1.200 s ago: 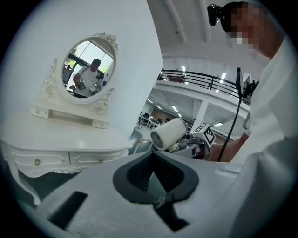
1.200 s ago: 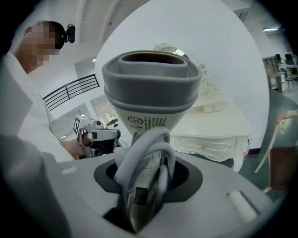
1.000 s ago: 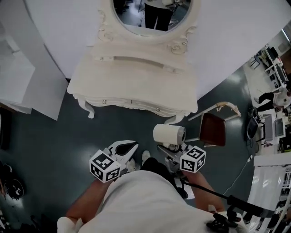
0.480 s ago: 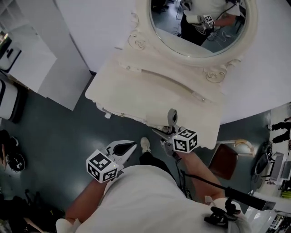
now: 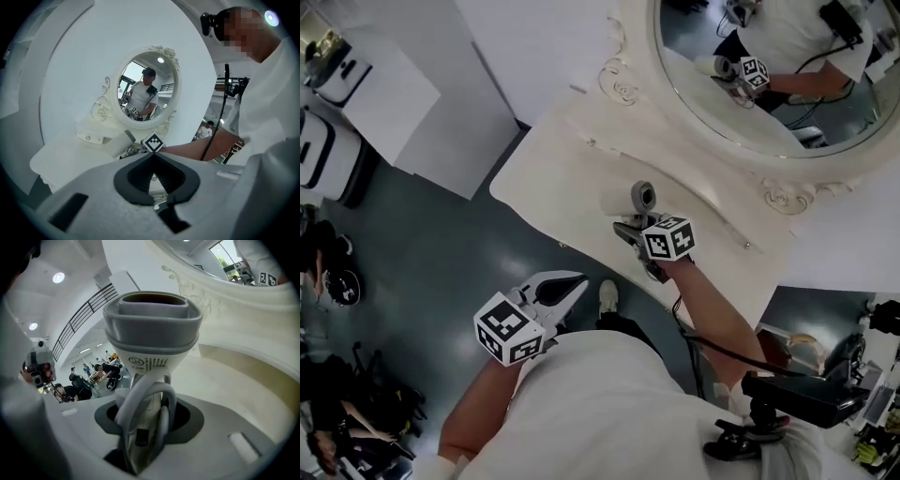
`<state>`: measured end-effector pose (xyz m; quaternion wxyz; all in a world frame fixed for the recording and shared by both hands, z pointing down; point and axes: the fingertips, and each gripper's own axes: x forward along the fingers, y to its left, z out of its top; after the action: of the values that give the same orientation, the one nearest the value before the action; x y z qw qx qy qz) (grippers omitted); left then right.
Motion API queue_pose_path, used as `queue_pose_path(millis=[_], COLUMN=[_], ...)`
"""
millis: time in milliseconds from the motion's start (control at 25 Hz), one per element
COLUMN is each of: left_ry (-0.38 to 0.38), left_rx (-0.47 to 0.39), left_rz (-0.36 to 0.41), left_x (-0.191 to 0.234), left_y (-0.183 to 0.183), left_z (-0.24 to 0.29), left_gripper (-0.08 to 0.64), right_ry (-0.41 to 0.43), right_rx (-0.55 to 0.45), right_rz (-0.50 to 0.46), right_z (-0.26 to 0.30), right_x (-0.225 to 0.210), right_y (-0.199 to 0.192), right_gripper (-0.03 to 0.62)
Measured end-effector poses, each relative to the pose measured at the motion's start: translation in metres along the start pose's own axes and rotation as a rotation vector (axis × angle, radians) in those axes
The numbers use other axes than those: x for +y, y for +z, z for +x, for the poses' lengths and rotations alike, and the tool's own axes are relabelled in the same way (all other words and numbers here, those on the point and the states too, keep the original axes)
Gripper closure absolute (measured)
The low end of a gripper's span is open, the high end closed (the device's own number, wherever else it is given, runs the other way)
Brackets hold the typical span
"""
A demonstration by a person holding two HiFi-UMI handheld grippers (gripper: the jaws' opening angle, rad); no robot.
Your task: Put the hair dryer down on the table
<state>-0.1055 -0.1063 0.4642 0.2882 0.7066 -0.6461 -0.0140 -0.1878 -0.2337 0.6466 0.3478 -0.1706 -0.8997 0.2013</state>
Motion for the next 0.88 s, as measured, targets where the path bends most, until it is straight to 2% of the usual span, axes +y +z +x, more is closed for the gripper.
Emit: queue_pose_path(millis=[160,480,880], left_ry=[-0.015,-0.013,0.011], left_rx=[0.031,0.042,0.032], left_rz=[-0.003,-0.013,-0.032], left_x=[0.012,0.025,0.041], left_y=[0.003,0.013,0.020], left_z=[0.012,0.014,0.018], left_gripper=[0.566,0.566,0.566], right_ry=[-0.027,-0.057,-0.027], right_rx=[0.066,0.162,0.342], right_rz=[0.009,-0.052,-0.143], right_z=[0.027,0.060,0.085], right_x=[-0.029,-0.050,-0.063], right_y=[-0.001,0.004,0.005], right_gripper=[0.416,0.414,0.409])
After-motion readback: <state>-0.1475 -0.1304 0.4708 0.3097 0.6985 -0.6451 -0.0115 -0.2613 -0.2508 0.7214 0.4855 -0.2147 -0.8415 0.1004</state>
